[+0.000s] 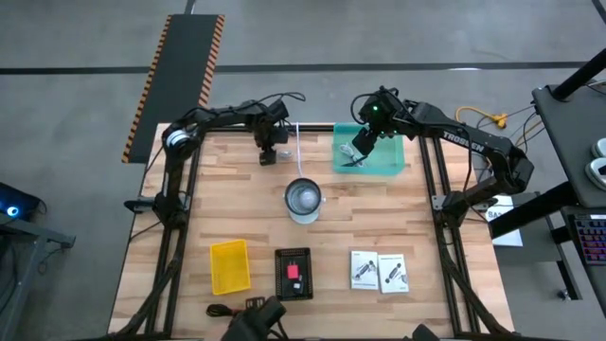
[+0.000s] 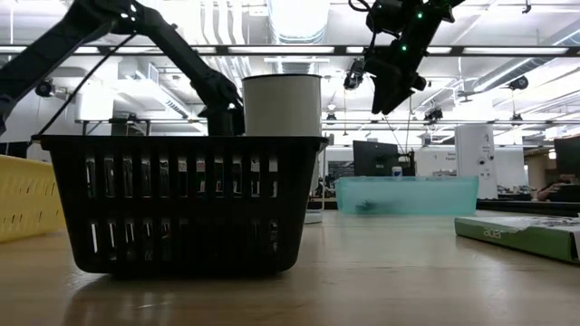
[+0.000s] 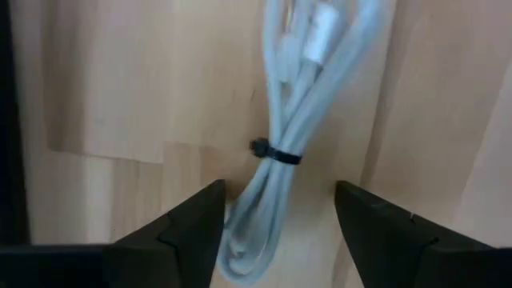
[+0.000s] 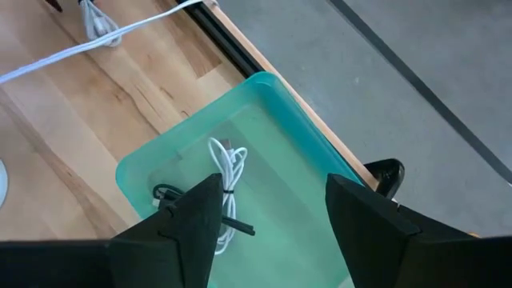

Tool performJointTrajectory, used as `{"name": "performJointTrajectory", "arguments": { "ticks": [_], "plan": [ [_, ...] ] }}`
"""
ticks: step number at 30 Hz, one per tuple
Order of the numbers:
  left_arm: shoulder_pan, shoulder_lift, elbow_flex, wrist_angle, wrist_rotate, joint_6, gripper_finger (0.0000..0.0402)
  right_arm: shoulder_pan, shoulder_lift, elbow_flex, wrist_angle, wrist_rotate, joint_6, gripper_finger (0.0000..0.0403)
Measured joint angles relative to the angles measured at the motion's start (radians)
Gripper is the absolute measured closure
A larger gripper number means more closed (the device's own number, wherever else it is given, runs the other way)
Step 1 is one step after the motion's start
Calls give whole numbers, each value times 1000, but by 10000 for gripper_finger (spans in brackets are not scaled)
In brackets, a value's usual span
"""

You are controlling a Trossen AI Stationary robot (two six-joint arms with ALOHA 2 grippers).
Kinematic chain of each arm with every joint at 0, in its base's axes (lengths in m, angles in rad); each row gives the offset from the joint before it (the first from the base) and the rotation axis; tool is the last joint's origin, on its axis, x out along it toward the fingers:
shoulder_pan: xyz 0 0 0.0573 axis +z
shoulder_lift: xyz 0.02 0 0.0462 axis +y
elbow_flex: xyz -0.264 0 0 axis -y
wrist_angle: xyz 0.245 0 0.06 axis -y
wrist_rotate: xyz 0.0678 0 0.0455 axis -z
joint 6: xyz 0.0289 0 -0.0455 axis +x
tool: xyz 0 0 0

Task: Pick and place items into bin
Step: Put the blue USB cable into the green bin

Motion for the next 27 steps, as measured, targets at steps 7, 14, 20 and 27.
{"name": "performJointTrajectory", "arguments": {
  "ticks": [7,14,20,27],
  "plan": [
    [2,10,0,-13,8,47,303,0,0,0,0,0,-2,197],
    [5,-33,4,-61,-35,48,386,0,0,0,0,0,0,197],
    [4,-152,2,-152,-120,-4,395,0,0,0,8,0,63,197],
    [0,-387,-6,-51,68,-136,395,0,-2,0,207,-249,47,197]
  ]
}}
